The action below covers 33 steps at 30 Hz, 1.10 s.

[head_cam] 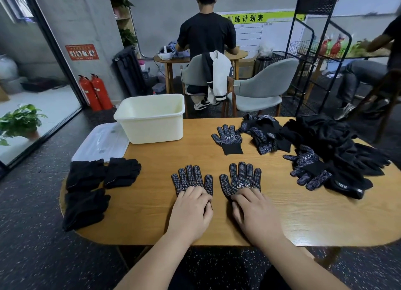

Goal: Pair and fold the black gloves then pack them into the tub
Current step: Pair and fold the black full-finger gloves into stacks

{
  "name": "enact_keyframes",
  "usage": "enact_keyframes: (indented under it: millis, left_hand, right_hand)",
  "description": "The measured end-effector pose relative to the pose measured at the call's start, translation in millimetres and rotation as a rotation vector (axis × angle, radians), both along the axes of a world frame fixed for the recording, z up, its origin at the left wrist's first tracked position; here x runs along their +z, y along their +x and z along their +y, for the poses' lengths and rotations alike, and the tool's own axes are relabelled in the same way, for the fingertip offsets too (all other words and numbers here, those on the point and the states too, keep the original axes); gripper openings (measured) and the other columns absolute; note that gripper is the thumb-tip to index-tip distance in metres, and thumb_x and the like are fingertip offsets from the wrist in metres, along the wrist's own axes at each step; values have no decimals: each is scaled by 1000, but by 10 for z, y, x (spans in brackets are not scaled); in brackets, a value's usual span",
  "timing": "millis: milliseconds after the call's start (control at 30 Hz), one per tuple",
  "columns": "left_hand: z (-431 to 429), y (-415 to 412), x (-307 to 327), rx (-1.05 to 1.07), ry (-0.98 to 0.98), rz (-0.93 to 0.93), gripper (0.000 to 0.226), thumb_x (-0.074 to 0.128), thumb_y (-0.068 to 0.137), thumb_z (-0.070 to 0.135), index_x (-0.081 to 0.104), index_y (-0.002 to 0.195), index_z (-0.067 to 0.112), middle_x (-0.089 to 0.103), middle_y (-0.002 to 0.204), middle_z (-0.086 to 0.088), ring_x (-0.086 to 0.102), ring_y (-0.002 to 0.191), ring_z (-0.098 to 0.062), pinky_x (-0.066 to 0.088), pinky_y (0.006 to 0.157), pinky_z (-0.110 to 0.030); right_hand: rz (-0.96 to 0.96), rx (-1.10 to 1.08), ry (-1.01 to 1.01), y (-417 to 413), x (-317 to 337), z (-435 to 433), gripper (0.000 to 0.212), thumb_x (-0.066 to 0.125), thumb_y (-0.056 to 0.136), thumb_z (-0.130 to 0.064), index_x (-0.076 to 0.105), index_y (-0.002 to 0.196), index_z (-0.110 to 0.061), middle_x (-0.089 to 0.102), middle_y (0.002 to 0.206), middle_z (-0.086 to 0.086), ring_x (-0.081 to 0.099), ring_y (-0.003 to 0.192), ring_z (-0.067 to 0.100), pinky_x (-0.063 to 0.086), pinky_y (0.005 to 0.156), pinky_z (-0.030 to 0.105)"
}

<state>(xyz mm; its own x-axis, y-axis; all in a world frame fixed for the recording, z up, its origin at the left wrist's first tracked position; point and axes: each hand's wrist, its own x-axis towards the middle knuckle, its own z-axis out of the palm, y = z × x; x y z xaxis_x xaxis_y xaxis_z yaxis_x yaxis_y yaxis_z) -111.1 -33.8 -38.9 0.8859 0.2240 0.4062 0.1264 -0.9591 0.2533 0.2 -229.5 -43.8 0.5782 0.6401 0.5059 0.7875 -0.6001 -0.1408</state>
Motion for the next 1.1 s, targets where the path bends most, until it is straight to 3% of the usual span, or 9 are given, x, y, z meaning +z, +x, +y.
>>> enact_keyframes:
  millis: [133, 300, 400, 600, 800, 1100]
  left_hand:
    - [-8, -6, -2, 5, 35, -21, 27, 52, 100, 32, 72, 117, 27, 56, 114, 15, 51, 109, -10, 41, 96, -28]
    - [-1, -1, 19, 129, -2, 21, 31, 51, 97, 45, 70, 115, 30, 54, 108, 15, 51, 106, -12, 41, 94, -31]
    - [19, 38, 26, 164, -60, 101, 35, 45, 96, 52, 68, 115, 34, 53, 109, 18, 47, 109, -10, 40, 97, -31]
    - [94, 39, 19, 150, -204, 25, 11, 64, 97, 39, 71, 104, 37, 51, 96, 23, 47, 100, -4, 40, 95, -30]
    - [115, 18, 64, 138, -252, -21, 6, 64, 99, 39, 68, 103, 40, 54, 89, 26, 43, 94, 0, 35, 92, -27]
    - [186, -24, 132, 169, -676, -59, 16, 78, 89, 35, 72, 89, 49, 65, 90, 18, 60, 89, -4, 53, 90, -37]
  right_hand:
    - [37, 10, -8, -9, 26, 1, 29, 58, 100, -36, 72, 123, -25, 63, 125, -9, 57, 116, 20, 49, 93, 35]
    - [1, -50, -18, -18, 20, -23, 20, 58, 100, -34, 73, 107, -22, 60, 107, -6, 56, 99, 22, 46, 79, 37]
    - [23, -69, -19, 1, 8, 5, 22, 58, 100, -37, 73, 109, -24, 61, 111, -8, 56, 103, 21, 46, 80, 36]
    - [44, -59, -31, 2, 11, 13, 30, 51, 101, -40, 73, 114, -24, 61, 115, -8, 56, 108, 22, 48, 85, 38]
    - [-7, -17, -33, -16, 55, 35, 28, 58, 100, -40, 74, 116, -24, 62, 120, -8, 54, 117, 23, 44, 96, 39]
    - [204, 56, -84, -225, 162, 435, 44, 48, 97, -67, 74, 115, -35, 60, 115, -18, 48, 117, 16, 44, 93, 37]
